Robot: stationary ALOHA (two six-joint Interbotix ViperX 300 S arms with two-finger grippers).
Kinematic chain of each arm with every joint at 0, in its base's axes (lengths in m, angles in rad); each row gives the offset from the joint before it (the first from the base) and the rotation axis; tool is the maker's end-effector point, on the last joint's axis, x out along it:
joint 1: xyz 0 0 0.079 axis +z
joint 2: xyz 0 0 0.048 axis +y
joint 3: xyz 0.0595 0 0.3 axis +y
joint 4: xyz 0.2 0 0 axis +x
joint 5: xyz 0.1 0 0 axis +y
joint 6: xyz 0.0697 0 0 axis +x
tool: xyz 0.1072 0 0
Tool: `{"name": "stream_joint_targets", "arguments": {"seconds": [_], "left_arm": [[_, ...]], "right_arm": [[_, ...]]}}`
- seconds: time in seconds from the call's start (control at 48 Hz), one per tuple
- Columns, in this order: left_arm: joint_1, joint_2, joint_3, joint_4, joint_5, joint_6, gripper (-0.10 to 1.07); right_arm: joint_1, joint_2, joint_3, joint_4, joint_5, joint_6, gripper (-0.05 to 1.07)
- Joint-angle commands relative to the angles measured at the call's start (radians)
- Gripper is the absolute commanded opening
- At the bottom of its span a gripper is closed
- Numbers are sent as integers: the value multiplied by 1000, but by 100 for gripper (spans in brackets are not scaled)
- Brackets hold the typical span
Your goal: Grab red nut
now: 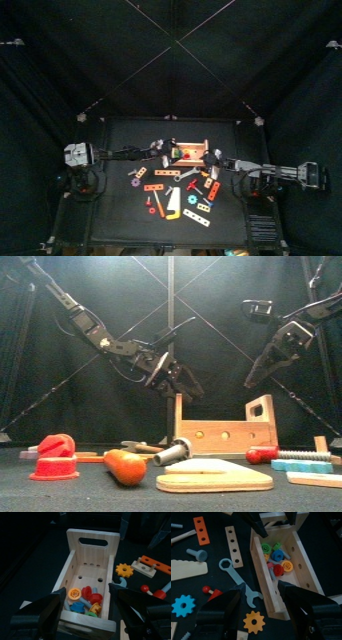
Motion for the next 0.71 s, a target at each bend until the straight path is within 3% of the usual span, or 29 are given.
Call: {"name": "stream_joint_targets", "arguments": {"seconds": [0.0, 0.104, 0.25, 0.479, 0.688], "left_arm": [[-2, -44, -2, 3, -5, -3, 100], [-5, -103, 31, 21, -3, -2, 100], [-67, -206, 121, 84, -3, -3, 100], [-222, -333, 328, 183, -3, -5, 100], [-382, -360, 402, 201, 3, -5, 100]], "right_arm": [[-2, -5, -15, -5, -3, 0, 89], [-2, -5, -18, -5, -3, 2, 89], [-6, -5, -18, -9, -3, 0, 89], [-12, -5, -17, -6, -5, 2, 89], [-12, -5, -18, 11, -3, 3, 89]]}}
